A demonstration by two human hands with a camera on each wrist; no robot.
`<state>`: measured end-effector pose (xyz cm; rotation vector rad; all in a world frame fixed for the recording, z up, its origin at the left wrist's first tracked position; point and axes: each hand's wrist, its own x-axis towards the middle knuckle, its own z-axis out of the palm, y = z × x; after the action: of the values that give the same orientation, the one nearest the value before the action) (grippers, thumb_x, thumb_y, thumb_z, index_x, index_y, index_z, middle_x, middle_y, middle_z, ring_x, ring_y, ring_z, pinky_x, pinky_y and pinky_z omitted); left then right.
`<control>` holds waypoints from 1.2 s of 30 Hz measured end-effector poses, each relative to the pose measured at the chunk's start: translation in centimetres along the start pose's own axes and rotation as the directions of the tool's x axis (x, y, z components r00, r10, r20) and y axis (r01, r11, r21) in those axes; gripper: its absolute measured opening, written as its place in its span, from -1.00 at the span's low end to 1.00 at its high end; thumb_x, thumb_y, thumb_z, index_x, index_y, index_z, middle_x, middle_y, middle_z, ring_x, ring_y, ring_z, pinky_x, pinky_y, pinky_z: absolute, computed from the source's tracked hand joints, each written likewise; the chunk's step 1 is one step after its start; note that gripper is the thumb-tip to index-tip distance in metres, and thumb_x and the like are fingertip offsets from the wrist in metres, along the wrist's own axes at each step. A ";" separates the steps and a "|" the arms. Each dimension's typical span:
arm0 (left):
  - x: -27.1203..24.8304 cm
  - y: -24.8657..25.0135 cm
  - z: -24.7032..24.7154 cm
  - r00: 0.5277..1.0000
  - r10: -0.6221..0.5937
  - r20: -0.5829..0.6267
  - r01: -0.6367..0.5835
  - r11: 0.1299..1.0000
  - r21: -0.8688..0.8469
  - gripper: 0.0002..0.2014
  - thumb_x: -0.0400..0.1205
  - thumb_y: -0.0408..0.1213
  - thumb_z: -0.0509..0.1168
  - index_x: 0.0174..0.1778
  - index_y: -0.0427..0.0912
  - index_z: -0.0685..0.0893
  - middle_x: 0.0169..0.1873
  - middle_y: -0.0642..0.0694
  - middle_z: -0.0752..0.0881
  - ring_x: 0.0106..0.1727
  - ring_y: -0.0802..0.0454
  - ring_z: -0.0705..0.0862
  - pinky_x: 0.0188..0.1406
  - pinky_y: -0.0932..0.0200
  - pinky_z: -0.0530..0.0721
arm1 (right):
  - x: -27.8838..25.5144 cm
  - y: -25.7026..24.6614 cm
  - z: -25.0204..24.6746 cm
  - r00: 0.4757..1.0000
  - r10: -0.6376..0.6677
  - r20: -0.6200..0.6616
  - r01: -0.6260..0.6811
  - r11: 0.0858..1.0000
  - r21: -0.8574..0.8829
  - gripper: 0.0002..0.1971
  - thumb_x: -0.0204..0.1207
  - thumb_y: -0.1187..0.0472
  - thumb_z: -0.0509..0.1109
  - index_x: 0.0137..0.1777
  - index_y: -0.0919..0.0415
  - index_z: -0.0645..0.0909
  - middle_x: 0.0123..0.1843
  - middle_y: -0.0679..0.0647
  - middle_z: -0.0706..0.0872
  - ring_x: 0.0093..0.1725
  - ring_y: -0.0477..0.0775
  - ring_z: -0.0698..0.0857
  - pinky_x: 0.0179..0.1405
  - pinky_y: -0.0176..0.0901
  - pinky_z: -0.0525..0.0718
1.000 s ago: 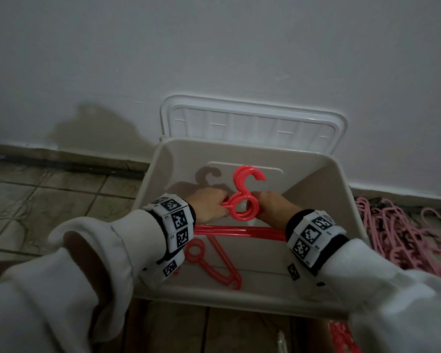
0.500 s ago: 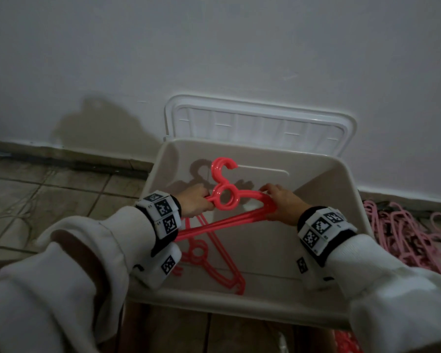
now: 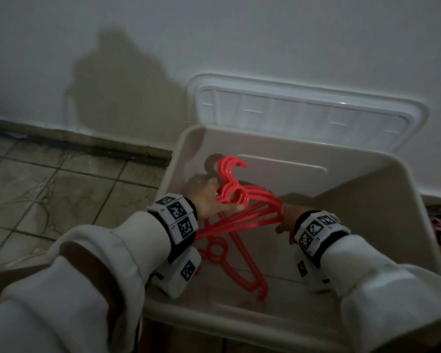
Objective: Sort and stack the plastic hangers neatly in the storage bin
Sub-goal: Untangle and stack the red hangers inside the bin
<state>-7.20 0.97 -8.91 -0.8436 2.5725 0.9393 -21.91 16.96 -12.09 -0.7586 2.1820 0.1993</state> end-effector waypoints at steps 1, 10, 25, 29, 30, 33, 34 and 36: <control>-0.1 0.1 0.0 1.000 -0.005 -0.019 0.004 1.000 -0.020 -0.15 0.09 0.60 0.14 0.06 0.02 0.65 0.09 -0.07 0.71 0.17 -0.10 0.64 0.30 -0.09 0.55 | 0.2 -0.3 0.5 0.999 0.015 0.029 -0.015 1.000 -0.013 -0.54 0.55 0.24 0.34 0.43 0.35 0.42 0.42 0.21 0.52 0.37 0.23 0.56 0.35 0.03 0.54; 1.2 -0.7 0.3 0.999 -0.049 0.002 0.049 0.984 -0.173 -0.65 0.50 0.07 0.38 0.00 -0.14 0.69 0.06 -0.14 0.70 0.14 -0.11 0.64 0.29 0.02 0.53 | 8.4 -2.6 8.3 0.976 -0.069 0.208 0.114 0.971 -0.211 -0.66 0.38 -0.20 0.34 -0.09 0.07 0.58 0.03 0.00 0.72 -0.01 0.17 0.73 0.05 0.12 0.73; 2.8 -1.2 0.4 0.990 -0.109 0.087 0.129 0.954 -0.271 -0.48 0.44 0.14 0.41 0.14 -0.19 0.65 0.06 -0.09 0.72 0.11 -0.04 0.66 0.27 0.01 0.58 | 4.9 -5.3 7.0 0.984 -0.147 0.099 0.145 0.989 0.028 -0.49 0.70 0.02 -0.01 0.62 0.09 0.09 0.62 0.17 0.25 0.57 0.19 0.31 0.52 0.00 0.27; 2.8 -1.2 0.2 0.987 -0.129 0.095 0.149 0.958 -0.244 -0.40 0.43 0.21 0.38 0.21 -0.18 0.62 0.13 -0.11 0.70 0.15 -0.07 0.65 0.29 -0.01 0.57 | 3.4 -3.0 5.3 0.984 -0.124 0.128 0.122 0.992 0.024 -0.61 0.69 0.25 0.04 0.48 0.31 0.36 0.37 0.19 0.53 0.28 0.11 0.54 0.08 -0.24 0.39; 2.7 -1.2 0.1 0.986 -0.131 0.100 0.152 0.957 -0.245 -0.39 0.42 0.23 0.38 0.20 -0.17 0.62 0.13 -0.10 0.70 0.16 -0.07 0.65 0.30 -0.03 0.57 | 2.9 -2.4 4.9 0.985 -0.134 0.106 0.131 0.991 0.030 -0.63 0.67 0.29 0.08 0.44 0.32 0.42 0.24 0.18 0.56 0.12 0.04 0.51 0.02 -0.29 0.37; 2.1 -0.9 -0.4 0.986 -0.129 0.108 0.154 0.950 -0.273 -0.43 0.43 0.23 0.36 0.20 -0.12 0.62 0.13 -0.06 0.69 0.15 -0.05 0.65 0.25 0.01 0.59 | 1.9 -0.5 3.4 0.983 -0.167 0.083 0.165 0.986 0.022 -0.68 0.70 0.27 0.05 0.33 0.37 0.50 0.03 0.22 0.57 -0.02 -0.01 0.39 -0.02 -0.21 0.43; 1.8 -0.6 -0.6 0.986 -0.128 0.110 0.155 0.946 -0.285 -0.45 0.45 0.21 0.36 0.21 -0.12 0.61 0.12 -0.05 0.68 0.11 -0.04 0.64 0.14 0.07 0.61 | 1.3 -0.1 2.7 0.982 -0.174 0.071 0.172 0.985 0.030 -0.68 0.71 0.25 0.02 0.26 0.35 0.55 -0.10 0.13 0.57 -0.05 -0.01 0.43 -0.08 -0.19 0.44; 1.2 0.1 -1.1 0.986 -0.118 0.114 0.146 0.947 -0.284 -0.46 0.51 0.15 0.34 0.27 -0.15 0.58 0.10 -0.11 0.67 0.06 -0.08 0.64 -0.06 0.15 0.53 | 0.0 0.9 1.4 0.983 -0.169 0.065 0.167 0.985 0.033 -0.66 0.72 0.22 -0.01 0.10 0.24 0.63 -0.34 -0.04 0.47 -0.15 0.05 0.52 -0.27 -0.20 0.42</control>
<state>-8.26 -0.25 -8.53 -1.0069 2.2961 1.3049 -21.50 18.20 -13.13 -0.9027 2.0407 0.1069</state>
